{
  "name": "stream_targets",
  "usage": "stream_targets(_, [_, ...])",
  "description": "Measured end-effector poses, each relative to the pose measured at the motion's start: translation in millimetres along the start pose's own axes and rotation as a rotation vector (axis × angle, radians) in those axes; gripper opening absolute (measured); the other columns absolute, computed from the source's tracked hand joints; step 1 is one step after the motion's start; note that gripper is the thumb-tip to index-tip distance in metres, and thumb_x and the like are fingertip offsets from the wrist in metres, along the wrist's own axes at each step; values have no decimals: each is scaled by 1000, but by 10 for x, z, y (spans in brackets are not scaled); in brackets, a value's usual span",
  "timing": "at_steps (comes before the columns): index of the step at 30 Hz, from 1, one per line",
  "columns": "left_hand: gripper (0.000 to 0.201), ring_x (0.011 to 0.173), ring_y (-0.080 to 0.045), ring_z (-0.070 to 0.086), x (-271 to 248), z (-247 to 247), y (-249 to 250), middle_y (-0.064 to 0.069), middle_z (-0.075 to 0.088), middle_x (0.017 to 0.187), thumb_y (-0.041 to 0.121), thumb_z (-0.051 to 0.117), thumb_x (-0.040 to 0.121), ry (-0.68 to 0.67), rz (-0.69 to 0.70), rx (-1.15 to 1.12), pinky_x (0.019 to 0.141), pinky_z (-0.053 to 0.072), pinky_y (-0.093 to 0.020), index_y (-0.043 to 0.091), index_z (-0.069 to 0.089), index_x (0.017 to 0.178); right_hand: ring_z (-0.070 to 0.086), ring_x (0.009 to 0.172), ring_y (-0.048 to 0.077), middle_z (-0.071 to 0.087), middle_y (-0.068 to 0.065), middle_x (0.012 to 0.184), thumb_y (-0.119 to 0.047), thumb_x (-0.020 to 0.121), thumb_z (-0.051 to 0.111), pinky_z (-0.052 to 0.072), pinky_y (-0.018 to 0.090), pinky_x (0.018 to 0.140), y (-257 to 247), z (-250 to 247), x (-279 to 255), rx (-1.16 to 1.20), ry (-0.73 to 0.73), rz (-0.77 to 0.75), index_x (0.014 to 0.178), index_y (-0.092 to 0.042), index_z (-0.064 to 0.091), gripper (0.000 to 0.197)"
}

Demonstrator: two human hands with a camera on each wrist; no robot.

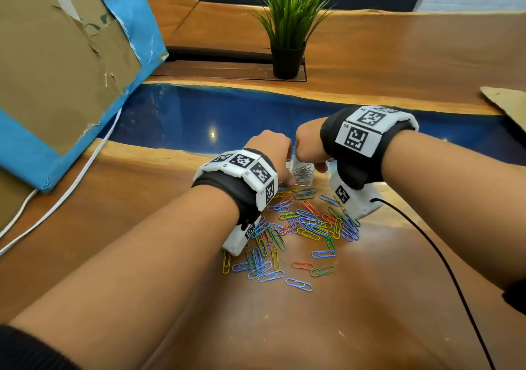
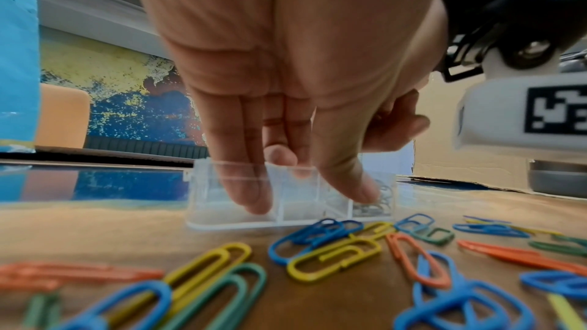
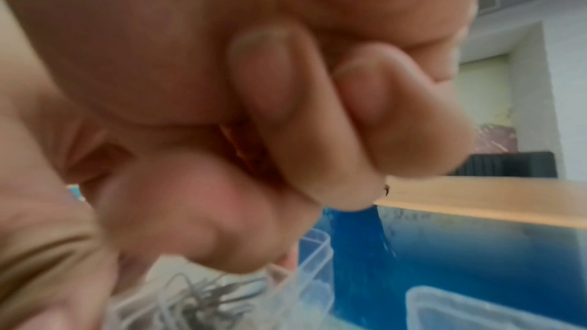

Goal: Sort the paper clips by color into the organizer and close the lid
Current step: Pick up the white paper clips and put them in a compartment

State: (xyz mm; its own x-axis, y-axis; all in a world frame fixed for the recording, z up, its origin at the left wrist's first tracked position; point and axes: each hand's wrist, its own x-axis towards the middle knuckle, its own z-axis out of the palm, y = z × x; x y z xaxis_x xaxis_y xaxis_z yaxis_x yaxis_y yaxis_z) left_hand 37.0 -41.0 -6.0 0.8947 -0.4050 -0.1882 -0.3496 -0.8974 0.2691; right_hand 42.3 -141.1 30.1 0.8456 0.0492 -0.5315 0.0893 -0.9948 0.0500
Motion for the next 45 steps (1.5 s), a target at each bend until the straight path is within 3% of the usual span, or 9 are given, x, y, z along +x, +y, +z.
stream_targets(6, [56,106,-26,59,11,10,1,-6,63,114,39,78,71,2,-1,-1,77,44,-31,13,60,117,44,51,12,56,-3,58,-18,90,49,36,22,49,95,-13,-21,59,-19,-11,105,-6,69,27])
stream_targets(9, [56,108,-26,58,5,4,4,-6,63,115,39,78,71,5,-4,-1,77,44,-32,14,60,118,46,54,11,55,-5,59,-22,88,58,39,22,51,136,-21,-3,84,41,-50,104,-6,71,26])
stream_targets(14, [56,106,-25,59,-1,4,3,-6,63,114,39,78,71,7,-17,-5,79,46,-33,14,59,117,52,61,11,59,-5,62,-25,86,62,46,28,76,202,-81,-20,142,169,-111,93,-8,73,22])
stream_targets(25, [63,112,-23,54,-140,-73,-72,-1,59,118,44,76,72,83,33,-3,87,46,-35,25,52,127,57,77,16,64,-1,81,-25,82,67,39,20,52,175,6,-103,103,236,-106,94,-14,70,16])
stream_targets(30, [22,91,-18,56,-251,-219,-205,8,54,86,39,72,76,127,-7,5,84,49,-36,29,59,90,56,78,16,59,-5,74,-26,80,70,37,21,49,192,125,-89,44,232,-131,81,-20,67,7])
stream_targets(34, [15,73,-13,56,-395,-253,-336,11,58,67,37,70,79,83,-41,11,70,46,-29,24,65,74,55,78,16,54,-9,68,-25,83,66,34,19,49,252,157,-175,117,341,-181,80,-21,68,5])
stream_targets(38, [15,79,-15,62,-473,-173,-290,7,65,74,39,68,80,-6,-30,81,74,54,-33,24,73,80,61,80,19,57,-9,69,-30,81,66,36,18,52,223,327,-358,6,317,-212,85,-25,73,10])
stream_targets(42, [19,96,-21,61,-459,-72,-81,6,61,91,39,62,85,-16,8,199,68,43,-31,31,73,98,63,96,26,53,-2,89,-32,86,58,40,29,65,151,491,-439,-164,302,-150,105,-31,69,22])
stream_targets(45, [24,103,-27,61,-409,-34,-12,0,61,113,38,61,87,-35,-12,238,71,42,-33,29,70,107,61,90,27,57,4,98,-28,89,55,40,30,65,141,519,-449,-220,313,-128,108,-25,67,23])
